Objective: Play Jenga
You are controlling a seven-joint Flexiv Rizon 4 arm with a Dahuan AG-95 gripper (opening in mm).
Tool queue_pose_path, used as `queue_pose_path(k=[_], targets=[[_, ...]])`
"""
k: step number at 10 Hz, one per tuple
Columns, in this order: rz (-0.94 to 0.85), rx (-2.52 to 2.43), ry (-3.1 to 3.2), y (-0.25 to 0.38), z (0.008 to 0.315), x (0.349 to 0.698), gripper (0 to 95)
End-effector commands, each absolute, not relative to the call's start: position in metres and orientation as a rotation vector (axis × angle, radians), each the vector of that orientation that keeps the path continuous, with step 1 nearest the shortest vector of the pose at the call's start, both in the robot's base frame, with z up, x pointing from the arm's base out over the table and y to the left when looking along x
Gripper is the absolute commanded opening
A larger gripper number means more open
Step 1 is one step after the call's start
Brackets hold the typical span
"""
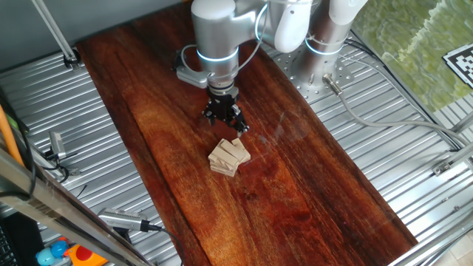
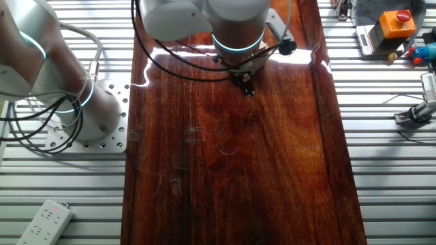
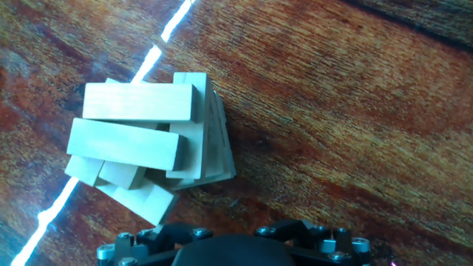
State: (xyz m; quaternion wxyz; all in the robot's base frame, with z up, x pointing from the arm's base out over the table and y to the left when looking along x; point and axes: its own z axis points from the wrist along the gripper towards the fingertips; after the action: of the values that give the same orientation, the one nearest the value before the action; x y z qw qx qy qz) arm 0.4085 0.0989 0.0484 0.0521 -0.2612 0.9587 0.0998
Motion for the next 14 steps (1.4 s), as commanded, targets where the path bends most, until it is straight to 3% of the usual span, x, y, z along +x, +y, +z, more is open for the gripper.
queue_pose_path(k=[1, 5, 6, 14], targets=[[0.299, -0.781, 2.922, 0.103, 0.049, 0.409, 95.0], [0.275, -0.8, 2.915, 0.105, 0.047, 0.412, 95.0], [0.273, -0.806, 2.913, 0.105, 0.047, 0.412, 76.0], [0.275, -0.842, 2.899, 0.091, 0.052, 0.416, 76.0]])
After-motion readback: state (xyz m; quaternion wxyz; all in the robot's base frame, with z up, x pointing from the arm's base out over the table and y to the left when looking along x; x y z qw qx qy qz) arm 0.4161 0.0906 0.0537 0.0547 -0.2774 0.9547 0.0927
